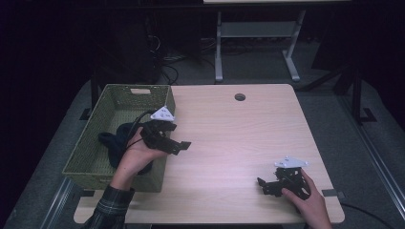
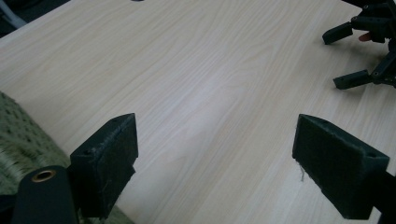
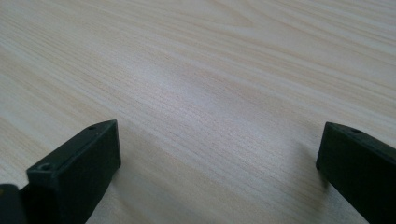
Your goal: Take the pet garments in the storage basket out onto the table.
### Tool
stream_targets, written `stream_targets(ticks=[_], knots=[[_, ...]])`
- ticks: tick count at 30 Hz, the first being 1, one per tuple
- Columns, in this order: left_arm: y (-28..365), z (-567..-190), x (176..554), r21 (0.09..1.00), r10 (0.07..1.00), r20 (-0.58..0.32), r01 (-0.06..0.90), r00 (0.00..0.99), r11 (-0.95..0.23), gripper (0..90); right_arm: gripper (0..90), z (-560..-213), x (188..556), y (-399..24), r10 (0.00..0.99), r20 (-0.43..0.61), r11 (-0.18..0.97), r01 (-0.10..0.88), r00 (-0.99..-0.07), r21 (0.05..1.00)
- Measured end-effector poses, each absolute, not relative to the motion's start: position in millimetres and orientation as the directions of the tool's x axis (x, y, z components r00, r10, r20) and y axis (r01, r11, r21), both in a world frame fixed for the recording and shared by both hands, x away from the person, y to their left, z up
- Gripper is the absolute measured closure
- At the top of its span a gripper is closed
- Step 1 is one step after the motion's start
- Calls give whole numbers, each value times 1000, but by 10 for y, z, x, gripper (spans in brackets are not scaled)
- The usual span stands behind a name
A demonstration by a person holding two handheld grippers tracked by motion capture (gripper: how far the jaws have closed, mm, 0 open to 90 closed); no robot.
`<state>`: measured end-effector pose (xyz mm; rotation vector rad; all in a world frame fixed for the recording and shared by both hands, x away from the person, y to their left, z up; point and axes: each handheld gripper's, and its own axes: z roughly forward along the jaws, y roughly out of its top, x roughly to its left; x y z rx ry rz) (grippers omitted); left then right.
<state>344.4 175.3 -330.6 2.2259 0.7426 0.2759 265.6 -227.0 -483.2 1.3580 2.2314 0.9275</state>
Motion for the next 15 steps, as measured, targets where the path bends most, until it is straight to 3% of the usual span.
stream_targets(ticks=[15], knots=[[2106,-3219,3462,738,632,-29,443,774,-509,140,0,-4832,2655,-2270,883,26,320,642,-468,697]])
